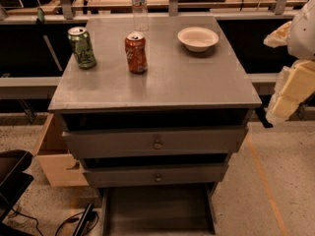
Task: Place coke can into bottom drawer
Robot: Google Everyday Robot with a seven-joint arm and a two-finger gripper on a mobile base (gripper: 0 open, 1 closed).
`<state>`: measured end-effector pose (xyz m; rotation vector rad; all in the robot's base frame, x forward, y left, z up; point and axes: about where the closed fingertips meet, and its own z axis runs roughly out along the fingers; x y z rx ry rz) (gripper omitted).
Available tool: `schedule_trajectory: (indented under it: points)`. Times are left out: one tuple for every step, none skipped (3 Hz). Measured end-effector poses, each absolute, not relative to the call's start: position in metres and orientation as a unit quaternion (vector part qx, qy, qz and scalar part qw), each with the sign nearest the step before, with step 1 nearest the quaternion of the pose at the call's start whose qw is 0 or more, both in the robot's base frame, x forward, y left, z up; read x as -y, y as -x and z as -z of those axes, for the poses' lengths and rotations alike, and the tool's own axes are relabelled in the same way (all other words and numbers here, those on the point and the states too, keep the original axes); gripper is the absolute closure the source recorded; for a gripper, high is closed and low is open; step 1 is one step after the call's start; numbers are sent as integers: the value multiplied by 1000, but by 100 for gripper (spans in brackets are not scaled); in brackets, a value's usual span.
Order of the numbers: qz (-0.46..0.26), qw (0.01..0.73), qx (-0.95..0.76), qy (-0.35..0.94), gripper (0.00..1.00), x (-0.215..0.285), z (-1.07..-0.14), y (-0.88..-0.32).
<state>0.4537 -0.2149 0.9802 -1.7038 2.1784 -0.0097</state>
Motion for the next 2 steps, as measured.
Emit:
schedule_trajectory:
  points:
    - [3,187,-774,605,0,215,-980,-454]
    - [-10,237,-764,599,0,202,-985,-479]
